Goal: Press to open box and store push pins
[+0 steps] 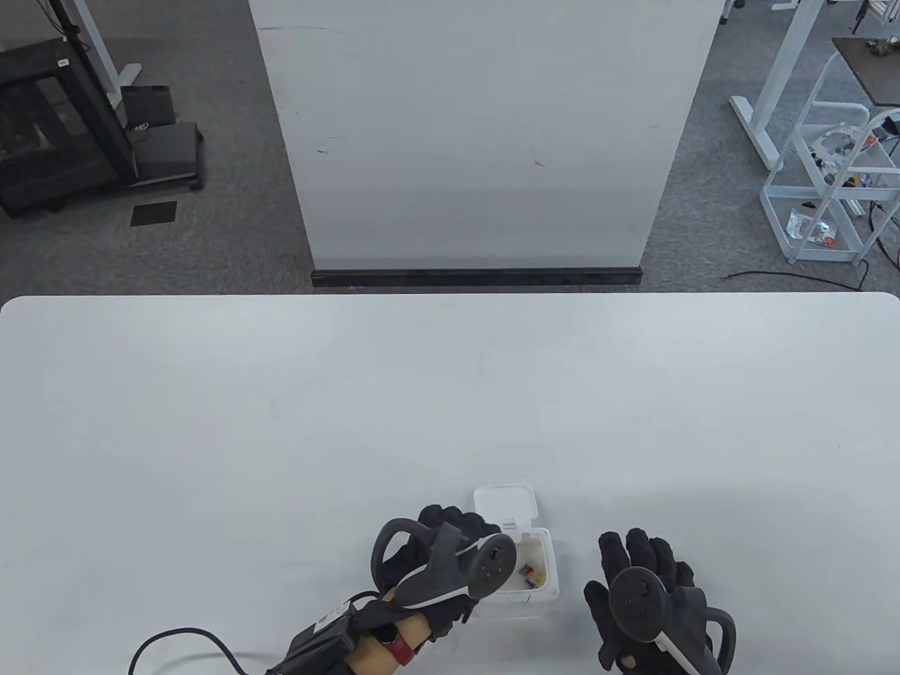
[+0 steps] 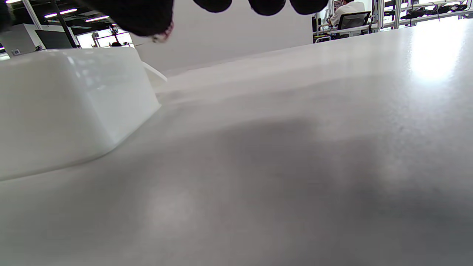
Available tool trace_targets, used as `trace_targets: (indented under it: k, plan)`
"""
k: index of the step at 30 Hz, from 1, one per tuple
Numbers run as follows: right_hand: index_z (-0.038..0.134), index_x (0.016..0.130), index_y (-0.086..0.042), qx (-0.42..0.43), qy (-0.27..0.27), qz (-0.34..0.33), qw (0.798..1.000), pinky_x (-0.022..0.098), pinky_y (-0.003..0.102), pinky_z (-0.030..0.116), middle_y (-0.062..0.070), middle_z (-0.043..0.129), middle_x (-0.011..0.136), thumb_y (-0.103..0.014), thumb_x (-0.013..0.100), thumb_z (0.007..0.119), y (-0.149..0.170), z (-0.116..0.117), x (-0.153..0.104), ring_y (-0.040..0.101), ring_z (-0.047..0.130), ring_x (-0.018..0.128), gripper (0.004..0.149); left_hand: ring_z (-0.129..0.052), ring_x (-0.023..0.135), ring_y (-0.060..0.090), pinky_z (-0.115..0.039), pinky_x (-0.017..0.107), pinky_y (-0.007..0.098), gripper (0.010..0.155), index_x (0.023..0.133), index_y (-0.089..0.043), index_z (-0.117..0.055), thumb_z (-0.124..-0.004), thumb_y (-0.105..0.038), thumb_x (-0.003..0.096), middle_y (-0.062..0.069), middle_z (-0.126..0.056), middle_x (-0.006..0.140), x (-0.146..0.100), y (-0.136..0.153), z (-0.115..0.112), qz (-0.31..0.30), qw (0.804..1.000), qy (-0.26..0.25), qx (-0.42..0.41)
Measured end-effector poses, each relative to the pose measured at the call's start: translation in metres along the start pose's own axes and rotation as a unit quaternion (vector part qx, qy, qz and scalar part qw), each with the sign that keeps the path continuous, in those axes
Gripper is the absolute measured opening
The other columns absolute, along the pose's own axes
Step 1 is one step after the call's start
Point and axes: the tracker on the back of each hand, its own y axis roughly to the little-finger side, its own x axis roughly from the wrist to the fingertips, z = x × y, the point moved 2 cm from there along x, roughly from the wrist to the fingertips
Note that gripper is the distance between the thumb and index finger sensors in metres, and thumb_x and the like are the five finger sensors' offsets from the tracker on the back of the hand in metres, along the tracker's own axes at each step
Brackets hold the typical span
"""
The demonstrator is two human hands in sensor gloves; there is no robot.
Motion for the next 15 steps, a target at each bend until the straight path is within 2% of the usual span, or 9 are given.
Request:
trace_targets:
  k: [9, 11, 15]
  plan:
    - [0.036, 0.106, -0.031, 0.006, -0.005, -0.003, 1.0, 0.076, 0.065, 0.042, 0.007, 0.036, 0.116, -0.054, 0.049, 0.07, 0.001, 0.001, 0.001, 0.043, 0.039, 0.107, 0.07, -0.097, 0.062, 0.029, -0.073, 0.065, 0.053, 0.039, 0.077, -0.024, -0.089, -0.087, -0.041, 0.0418, 0.0, -0.098, 0.067, 0.003, -0.006, -0.006, -0.013, 1.0, -0.004, 0.018]
    - [0.036, 0.106, -0.031, 0.006, -0.006, -0.003, 1.0, 0.076, 0.065, 0.042, 0.007, 0.036, 0.116, -0.054, 0.049, 0.07, 0.001, 0.001, 0.001, 0.043, 0.039, 0.107, 0.07, -0.097, 0.062, 0.029, -0.073, 0.065, 0.053, 0.039, 0.077, -0.024, -0.088, -0.086, -0.04, 0.0419, 0.0, -0.098, 0.068, 0.003, 0.001, -0.003, -0.009, 1.0, -0.012, -0.003]
    - [0.037, 0.106, -0.031, 0.005, -0.004, -0.004, 1.0, 0.076, 0.065, 0.043, 0.007, 0.036, 0.116, -0.054, 0.049, 0.07, 0.001, 0.001, 0.001, 0.043, 0.04, 0.107, 0.07, -0.096, 0.065, 0.029, -0.072, 0.066, 0.053, 0.038, 0.078, -0.025, -0.087, -0.086, -0.039, 0.0428, 0.0, -0.097, 0.071, 0.001, 0.034, 0.007, 0.034, 0.998, -0.016, -0.044]
